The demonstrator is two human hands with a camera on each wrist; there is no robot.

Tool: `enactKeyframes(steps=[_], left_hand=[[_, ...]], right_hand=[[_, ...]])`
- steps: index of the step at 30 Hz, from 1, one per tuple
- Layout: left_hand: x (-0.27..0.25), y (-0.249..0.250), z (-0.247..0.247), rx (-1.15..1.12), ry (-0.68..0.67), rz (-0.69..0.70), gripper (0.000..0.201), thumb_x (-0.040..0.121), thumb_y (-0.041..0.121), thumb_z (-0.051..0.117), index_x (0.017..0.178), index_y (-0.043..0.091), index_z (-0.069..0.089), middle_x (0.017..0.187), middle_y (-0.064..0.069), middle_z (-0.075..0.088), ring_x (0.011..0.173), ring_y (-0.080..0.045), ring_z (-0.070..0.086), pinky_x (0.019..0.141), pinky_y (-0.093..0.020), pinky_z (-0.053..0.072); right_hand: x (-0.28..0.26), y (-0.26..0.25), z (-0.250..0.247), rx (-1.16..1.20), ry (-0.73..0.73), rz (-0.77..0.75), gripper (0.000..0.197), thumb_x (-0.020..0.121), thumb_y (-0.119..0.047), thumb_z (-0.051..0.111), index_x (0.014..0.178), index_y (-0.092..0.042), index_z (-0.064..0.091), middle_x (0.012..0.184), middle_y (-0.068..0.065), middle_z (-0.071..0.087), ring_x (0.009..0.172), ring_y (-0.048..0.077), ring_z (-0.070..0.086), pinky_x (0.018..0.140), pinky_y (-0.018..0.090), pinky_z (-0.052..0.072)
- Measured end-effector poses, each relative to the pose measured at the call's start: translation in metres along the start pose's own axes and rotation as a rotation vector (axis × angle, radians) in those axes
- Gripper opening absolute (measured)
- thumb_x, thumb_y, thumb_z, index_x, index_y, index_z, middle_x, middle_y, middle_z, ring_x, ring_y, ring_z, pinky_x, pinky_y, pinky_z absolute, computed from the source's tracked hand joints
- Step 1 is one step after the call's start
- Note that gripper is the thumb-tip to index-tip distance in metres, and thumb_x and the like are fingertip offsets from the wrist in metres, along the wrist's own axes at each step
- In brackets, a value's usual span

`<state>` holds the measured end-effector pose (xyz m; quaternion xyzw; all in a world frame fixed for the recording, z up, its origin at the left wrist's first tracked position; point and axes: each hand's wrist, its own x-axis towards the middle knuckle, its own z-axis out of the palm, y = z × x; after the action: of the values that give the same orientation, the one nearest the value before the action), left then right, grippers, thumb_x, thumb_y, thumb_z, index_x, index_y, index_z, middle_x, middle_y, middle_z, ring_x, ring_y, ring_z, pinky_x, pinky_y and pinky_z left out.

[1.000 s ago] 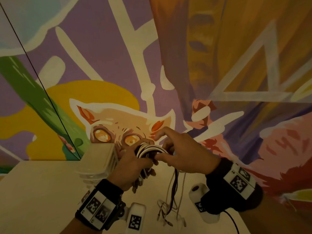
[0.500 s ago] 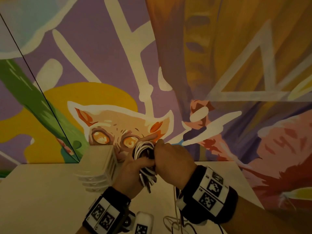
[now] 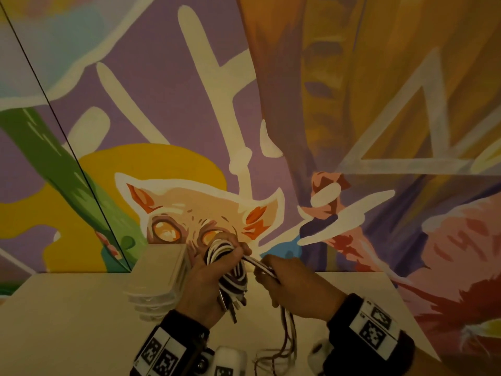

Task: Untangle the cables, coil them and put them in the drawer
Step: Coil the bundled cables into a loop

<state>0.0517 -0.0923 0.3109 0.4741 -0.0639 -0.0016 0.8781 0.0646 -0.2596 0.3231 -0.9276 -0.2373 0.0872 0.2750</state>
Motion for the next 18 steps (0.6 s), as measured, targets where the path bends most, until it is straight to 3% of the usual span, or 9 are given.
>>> enactKeyframes(steps=[2,4,6,9,11,12,15,17,18], left_hand=[[0.002,-0.002,0.004,-0.044,0.054,-0.023,0.009,0.072,0.014,0.075,0.064,0.012,0.071,0.074,-0.009,0.069,0.089,-0.030,0.069,0.077,-0.035,0.056],[0.005,-0.008,0.010,-0.104,0.109,-0.077,0.012,0.076,0.013,0.062,0.068,0.006,0.068,0.069,-0.011,0.066,0.076,-0.029,0.071,0.068,-0.035,0.058],[0.010,-0.013,0.015,-0.124,0.191,-0.123,0.022,0.075,0.018,0.064,0.084,-0.002,0.065,0.075,-0.015,0.067,0.068,-0.028,0.072,0.061,-0.033,0.059],[0.014,-0.018,0.015,-0.132,0.242,-0.171,0.046,0.075,0.021,0.066,0.112,-0.006,0.061,0.101,-0.024,0.071,0.080,-0.032,0.074,0.062,-0.033,0.060],[0.013,-0.020,0.014,-0.150,0.205,-0.191,0.054,0.077,0.015,0.065,0.124,-0.008,0.055,0.112,-0.028,0.068,0.093,-0.037,0.072,0.068,-0.034,0.060],[0.013,-0.021,0.015,-0.157,0.188,-0.194,0.055,0.077,0.012,0.064,0.126,-0.009,0.053,0.113,-0.029,0.068,0.096,-0.038,0.071,0.069,-0.035,0.060],[0.013,-0.024,0.015,-0.138,0.193,-0.194,0.058,0.074,0.010,0.066,0.125,-0.013,0.052,0.104,-0.029,0.067,0.088,-0.037,0.073,0.066,-0.035,0.060],[0.014,-0.026,0.015,-0.117,0.220,-0.182,0.057,0.072,0.010,0.067,0.122,-0.014,0.053,0.096,-0.027,0.068,0.079,-0.035,0.074,0.063,-0.034,0.060],[0.015,-0.026,0.016,-0.107,0.232,-0.174,0.055,0.071,0.010,0.067,0.119,-0.013,0.055,0.091,-0.025,0.069,0.075,-0.033,0.074,0.061,-0.034,0.059]], right_hand=[[-0.002,0.004,0.007,-0.026,0.037,0.010,0.024,0.099,-0.040,0.038,0.087,-0.022,0.048,0.076,0.009,0.062,0.064,0.026,0.063,0.064,0.046,0.054],[0.000,0.006,0.017,-0.181,0.068,-0.017,0.021,0.100,-0.032,0.035,0.098,-0.017,0.048,0.085,0.014,0.062,0.070,0.032,0.059,0.064,0.044,0.051],[0.002,0.006,0.024,-0.295,0.093,-0.014,0.018,0.096,-0.018,0.036,0.109,-0.011,0.047,0.092,0.016,0.063,0.070,0.033,0.056,0.060,0.037,0.046],[0.002,0.010,0.034,-0.361,0.087,-0.002,0.017,0.089,-0.010,0.047,0.105,-0.009,0.054,0.087,0.013,0.064,0.064,0.027,0.055,0.056,0.031,0.041],[0.000,0.013,0.033,-0.367,0.153,0.016,0.006,0.081,-0.009,0.060,0.086,-0.010,0.058,0.069,0.009,0.061,0.045,0.017,0.040,0.042,0.022,0.026],[-0.002,0.009,0.028,-0.365,0.129,0.053,0.004,0.082,-0.009,0.059,0.085,-0.010,0.057,0.068,0.009,0.057,0.043,0.014,0.031,0.041,0.022,0.020],[-0.004,0.008,0.028,-0.420,0.136,0.061,0.010,0.088,-0.011,0.047,0.092,-0.011,0.056,0.079,0.010,0.060,0.049,0.018,0.036,0.045,0.022,0.017],[-0.006,0.005,0.025,-0.404,0.157,0.086,0.002,0.078,-0.016,0.061,0.079,-0.017,0.059,0.066,0.002,0.062,0.045,0.015,0.039,0.045,0.017,0.004],[-0.006,0.007,0.028,-0.404,0.161,0.079,0.004,0.078,-0.017,0.062,0.081,-0.017,0.059,0.068,0.002,0.063,0.047,0.016,0.040,0.044,0.016,0.005]])
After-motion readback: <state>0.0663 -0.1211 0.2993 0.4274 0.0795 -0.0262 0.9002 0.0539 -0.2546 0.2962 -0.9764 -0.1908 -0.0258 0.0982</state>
